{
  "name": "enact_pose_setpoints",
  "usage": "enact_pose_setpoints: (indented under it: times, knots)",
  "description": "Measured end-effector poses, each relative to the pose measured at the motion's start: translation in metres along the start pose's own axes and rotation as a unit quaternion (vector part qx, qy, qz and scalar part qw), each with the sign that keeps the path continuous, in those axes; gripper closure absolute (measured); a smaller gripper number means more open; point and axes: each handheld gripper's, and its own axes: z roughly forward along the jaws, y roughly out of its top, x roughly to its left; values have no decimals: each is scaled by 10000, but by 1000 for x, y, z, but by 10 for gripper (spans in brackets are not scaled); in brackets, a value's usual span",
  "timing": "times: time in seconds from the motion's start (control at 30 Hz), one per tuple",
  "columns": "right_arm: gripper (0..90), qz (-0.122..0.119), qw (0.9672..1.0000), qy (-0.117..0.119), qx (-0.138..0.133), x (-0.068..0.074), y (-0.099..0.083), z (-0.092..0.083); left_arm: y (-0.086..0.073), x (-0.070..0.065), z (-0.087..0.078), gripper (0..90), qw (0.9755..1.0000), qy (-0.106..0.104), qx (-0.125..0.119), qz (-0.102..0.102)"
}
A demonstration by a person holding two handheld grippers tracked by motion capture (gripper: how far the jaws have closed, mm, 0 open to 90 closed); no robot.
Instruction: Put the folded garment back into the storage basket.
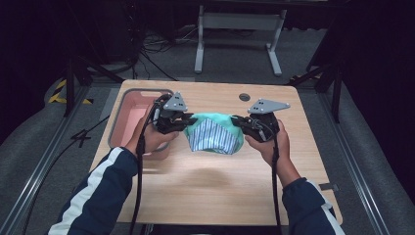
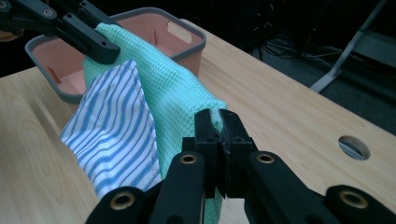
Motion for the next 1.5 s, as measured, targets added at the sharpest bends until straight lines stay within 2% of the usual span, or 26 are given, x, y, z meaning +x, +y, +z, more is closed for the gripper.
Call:
enact_pose_setpoints:
  times: [0.13,0.17,0.23,0.47,0.6,1.07,1.3,1.5]
  knots:
    - [880,-72,9999,19,-82,5,15,3,-1,5,-13,806,9999,105,-79,-64]
    - [880,-91,9999,39,-94,6,18,4,-2,7,-15,806,9999,145,-89,-23]
    - [880,-128,9998,96,-125,8,24,7,-3,9,-22,806,9997,160,-145,-101]
    - [879,-311,9993,165,-129,16,42,18,-10,18,-43,805,9990,364,-180,-186]
    - [879,-367,9988,228,-210,22,53,22,-14,20,-57,805,9983,504,-233,-169]
    - [879,-636,9957,612,-292,54,84,55,-43,34,-99,805,9939,973,-202,-473]
    - [879,-698,9940,768,-358,64,92,71,-54,37,-111,804,9918,1132,-178,-560]
    - [879,-749,9925,904,-342,73,96,85,-64,42,-113,804,9899,1238,-159,-677]
